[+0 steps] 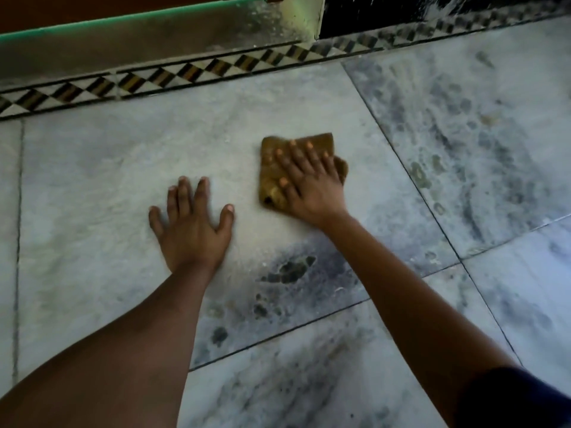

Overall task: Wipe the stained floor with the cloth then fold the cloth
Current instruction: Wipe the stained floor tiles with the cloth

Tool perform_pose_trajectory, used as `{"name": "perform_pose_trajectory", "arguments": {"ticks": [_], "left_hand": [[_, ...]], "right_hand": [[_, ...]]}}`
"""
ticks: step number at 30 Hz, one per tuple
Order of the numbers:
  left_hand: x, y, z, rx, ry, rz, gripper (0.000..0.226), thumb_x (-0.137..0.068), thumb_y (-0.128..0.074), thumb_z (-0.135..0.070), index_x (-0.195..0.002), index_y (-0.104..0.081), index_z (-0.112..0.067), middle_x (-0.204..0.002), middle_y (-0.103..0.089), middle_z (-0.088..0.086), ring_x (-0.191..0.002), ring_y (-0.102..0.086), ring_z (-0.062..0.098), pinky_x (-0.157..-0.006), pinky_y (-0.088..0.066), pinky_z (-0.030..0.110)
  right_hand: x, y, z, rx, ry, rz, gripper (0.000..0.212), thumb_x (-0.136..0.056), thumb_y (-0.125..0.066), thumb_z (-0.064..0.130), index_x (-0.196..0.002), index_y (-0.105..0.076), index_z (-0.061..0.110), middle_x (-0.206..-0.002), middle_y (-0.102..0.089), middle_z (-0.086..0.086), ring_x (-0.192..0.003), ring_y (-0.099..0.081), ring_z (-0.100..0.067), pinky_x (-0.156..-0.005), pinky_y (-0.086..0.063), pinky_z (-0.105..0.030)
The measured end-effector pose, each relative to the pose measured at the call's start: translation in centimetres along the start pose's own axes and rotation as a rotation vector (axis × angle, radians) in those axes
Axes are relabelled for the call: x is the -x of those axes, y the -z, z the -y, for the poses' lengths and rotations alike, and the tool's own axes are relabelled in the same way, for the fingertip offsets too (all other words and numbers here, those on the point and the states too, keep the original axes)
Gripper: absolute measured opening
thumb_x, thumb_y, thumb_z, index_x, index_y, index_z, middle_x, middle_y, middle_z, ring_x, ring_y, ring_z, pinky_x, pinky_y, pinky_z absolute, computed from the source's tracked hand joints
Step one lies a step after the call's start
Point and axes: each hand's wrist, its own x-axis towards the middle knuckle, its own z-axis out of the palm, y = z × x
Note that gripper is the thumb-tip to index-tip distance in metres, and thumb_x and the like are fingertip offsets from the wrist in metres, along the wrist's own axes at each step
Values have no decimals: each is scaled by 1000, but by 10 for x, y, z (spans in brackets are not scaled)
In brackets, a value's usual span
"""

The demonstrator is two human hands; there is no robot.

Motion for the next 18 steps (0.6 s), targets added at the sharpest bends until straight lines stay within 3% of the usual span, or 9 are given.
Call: {"name": "perform_pose_trajectory", "arguments": {"ticks": [4, 8, 10, 14, 16, 18], "left_hand": [[0, 0, 1, -20, 10, 7, 65, -90, -26, -57, -148, -15, -30, -158, -8, 4, -145, -6, 21, -114, -4, 51], [1, -1, 1, 18, -5, -8, 65, -91, -28, -56, -148, -16, -29, -158, -10, 5, -145, -7, 22, -114, -3, 51], [2, -3, 2, 21, -5, -15, 64, -91, -29, -56, -148, -15, -29, -158, -10, 5, -145, -6, 22, -114, -3, 51], [2, -2, 2, 13, -23, -20, 64, -92, -28, -56, -148, -15, -28, -158, -9, 6, -145, -6, 22, -113, -4, 52], [1, -1, 2, 13, -23, -15, 64, -92, -28, -56, -148, -16, -28, -158, -10, 6, -145, -6, 22, -113, -4, 52], [0, -1, 1, -3, -13, -6, 65, -91, -26, -57, -148, -14, -29, -158, -8, 5, -145, -5, 22, -113, -4, 52]], "right_hand": [[43, 2, -18, -43, -112, -75, 63, -87, -15, 50, -145, -29, 30, -155, -24, 1, -144, -16, -21, -114, -5, -38], [-8, 11, -40, -25, -409, -82, 55, -96, -20, 44, -149, -16, 28, -158, -9, 0, -145, -2, -20, -117, 2, -42], [-44, 11, -33, -65, -452, -37, 55, -99, -21, 43, -150, -9, 27, -159, 0, -2, -145, 6, -23, -116, 7, -46], [-54, 1, 10, -20, -211, 15, 54, -99, -23, 44, -149, -12, 26, -159, -3, -4, -145, 4, -23, -114, 9, -42], [-25, -4, 24, -18, -21, 7, 53, -99, -26, 43, -148, -18, 28, -158, -10, -2, -145, -3, -21, -114, 5, -38], [11, -7, 20, -33, 48, -15, 53, -96, -24, 45, -147, -22, 31, -157, -15, 2, -145, -9, -19, -114, 1, -36]]}}
